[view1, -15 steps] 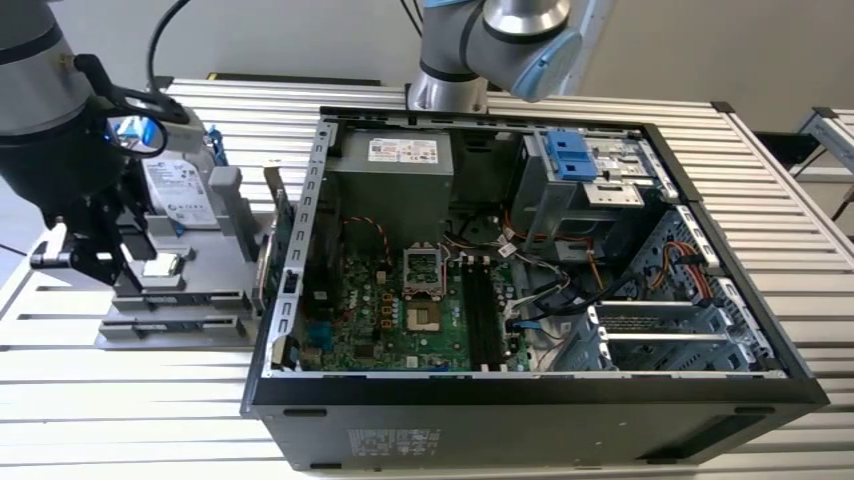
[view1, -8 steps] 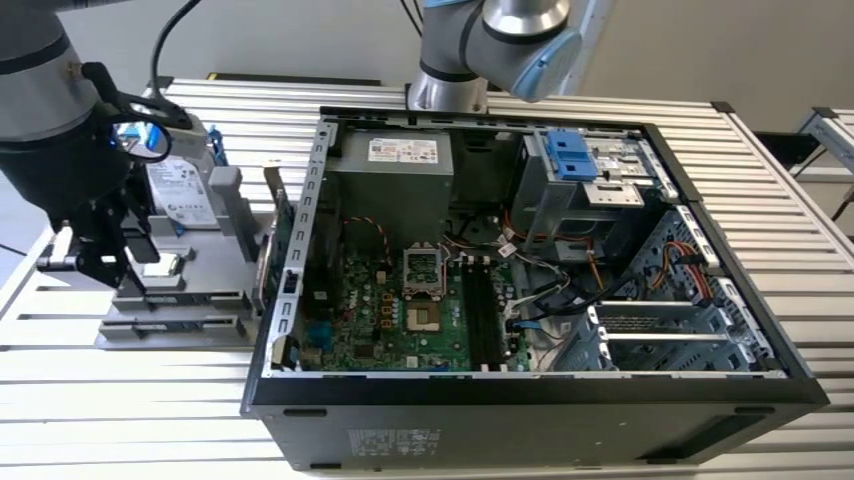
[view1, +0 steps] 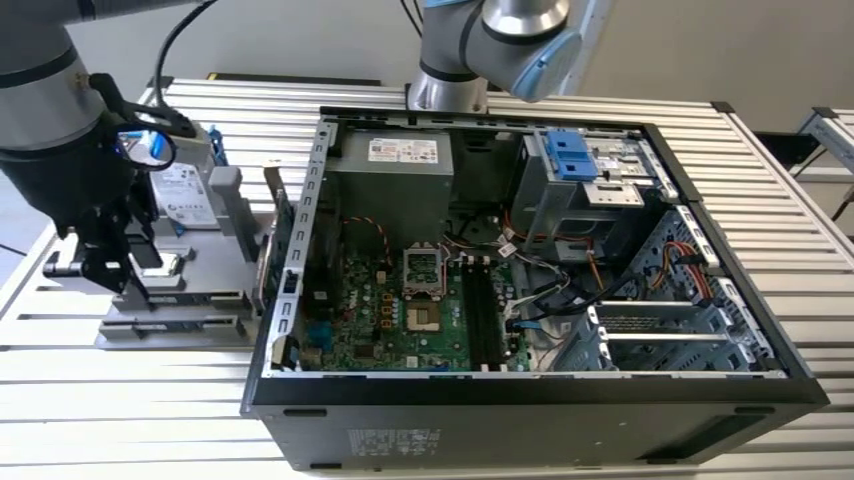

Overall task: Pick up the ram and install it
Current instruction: 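Pick up the ram and move it above insertion slot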

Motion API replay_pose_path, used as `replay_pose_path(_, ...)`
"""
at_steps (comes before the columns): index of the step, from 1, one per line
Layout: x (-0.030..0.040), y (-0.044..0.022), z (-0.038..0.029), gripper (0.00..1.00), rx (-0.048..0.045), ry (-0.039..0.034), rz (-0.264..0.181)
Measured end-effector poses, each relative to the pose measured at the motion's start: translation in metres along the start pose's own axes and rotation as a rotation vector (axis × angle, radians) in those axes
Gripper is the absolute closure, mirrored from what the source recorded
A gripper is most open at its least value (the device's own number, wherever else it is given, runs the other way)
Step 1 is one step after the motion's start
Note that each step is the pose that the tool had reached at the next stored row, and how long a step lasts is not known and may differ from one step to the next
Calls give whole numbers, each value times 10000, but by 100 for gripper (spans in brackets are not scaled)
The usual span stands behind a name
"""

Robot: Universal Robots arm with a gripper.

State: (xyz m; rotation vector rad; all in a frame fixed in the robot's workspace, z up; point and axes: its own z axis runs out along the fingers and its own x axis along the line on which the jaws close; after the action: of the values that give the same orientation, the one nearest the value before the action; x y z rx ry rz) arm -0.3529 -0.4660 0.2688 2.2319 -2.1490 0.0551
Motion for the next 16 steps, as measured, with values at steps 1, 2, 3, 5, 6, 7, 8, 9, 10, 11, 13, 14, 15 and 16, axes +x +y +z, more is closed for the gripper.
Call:
replay_pose_path(1,-2,0,9,0,0,9,0)
replay_pose_path(2,-4,-1,19,0,0,18,0)
replay_pose_path(3,-5,-1,28,0,-1,27,0)
replay_pose_path(5,-9,-1,48,0,-2,49,0)
replay_pose_path(6,-10,-1,58,0,-3,62,0)
replay_pose_path(7,-12,-1,67,0,-3,73,0)
replay_pose_path(8,-13,-1,77,0,-3,85,1)
replay_pose_path(9,-15,-1,88,0,-4,97,0)
replay_pose_path(10,-16,-1,98,0,-3,109,0)
replay_pose_path(11,-17,-1,107,0,-5,123,0)
replay_pose_path(13,-18,-1,127,0,-6,151,0)
replay_pose_path(14,-19,-2,137,0,-6,162,1)
replay_pose_path(15,-19,-2,148,0,-6,170,1)
replay_pose_path(16,-20,-2,158,0,-7,175,1)
